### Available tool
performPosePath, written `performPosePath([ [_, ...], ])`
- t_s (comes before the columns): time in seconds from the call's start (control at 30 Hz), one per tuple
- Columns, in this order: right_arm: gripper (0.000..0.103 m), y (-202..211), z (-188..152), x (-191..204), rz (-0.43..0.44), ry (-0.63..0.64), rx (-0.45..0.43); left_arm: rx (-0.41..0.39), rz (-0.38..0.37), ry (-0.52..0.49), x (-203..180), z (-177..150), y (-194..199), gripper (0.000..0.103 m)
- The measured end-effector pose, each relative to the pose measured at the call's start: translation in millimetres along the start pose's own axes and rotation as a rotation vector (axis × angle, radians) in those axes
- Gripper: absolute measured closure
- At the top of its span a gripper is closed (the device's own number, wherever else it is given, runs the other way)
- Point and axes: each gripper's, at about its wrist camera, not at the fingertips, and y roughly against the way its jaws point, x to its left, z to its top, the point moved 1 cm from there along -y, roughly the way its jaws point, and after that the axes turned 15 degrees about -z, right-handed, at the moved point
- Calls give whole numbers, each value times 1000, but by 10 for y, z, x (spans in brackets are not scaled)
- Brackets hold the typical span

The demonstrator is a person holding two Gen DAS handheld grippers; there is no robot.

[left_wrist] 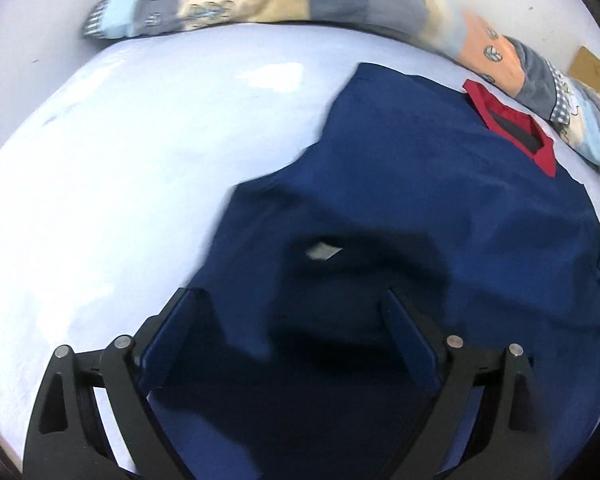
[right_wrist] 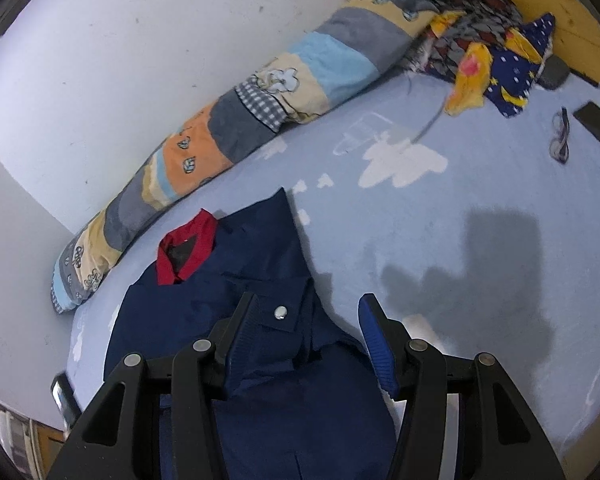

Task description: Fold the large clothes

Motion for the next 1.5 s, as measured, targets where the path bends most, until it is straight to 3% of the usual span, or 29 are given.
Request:
performPosePath([
  [0.17, 48, -77, -14, -87, -18, 7, 29, -24, -12, 115, 326, -312, 418, 8],
  [0.33, 48, -274, -176, -78, -41, 101, 115, 27, 6, 152, 531, -690, 573, 8],
  [0.47, 48, -400, -448, -212, -60, 173, 206, 76, -69, 180, 703, -972, 627, 8],
  [0.73, 46, -434, -903, -673, -6, 139, 346, 110, -194, 32, 644, -1342, 756, 8],
  [0.87, 42, -438, -932, -682, 43, 86, 350, 97, -195, -20, 496, -1341, 764, 24],
  [0.97, 64, -425, -818, -587, 101, 79, 326, 57, -204, -42, 406, -1209, 853, 28],
  [1.07, 61, -447, -575, -488, 116, 105, 292, -21, -282, -20, 437, -967, 1014, 27],
  [1.17, 61, -538, -308, -366, 146, 123, 279, -23, -402, 6, 419, -522, 901, 20],
  [1.27, 57, -660, -82, -213, 174, 132, 253, -8, -447, -2, 358, -50, 634, 20],
  [1.37, 51, -925, 141, 6, 167, 164, 232, 41, -428, -24, 334, 402, 184, 20],
  [1.5, 51, -1515, 529, 213, 132, 173, 251, 111, -401, -12, 396, 666, -245, 20],
])
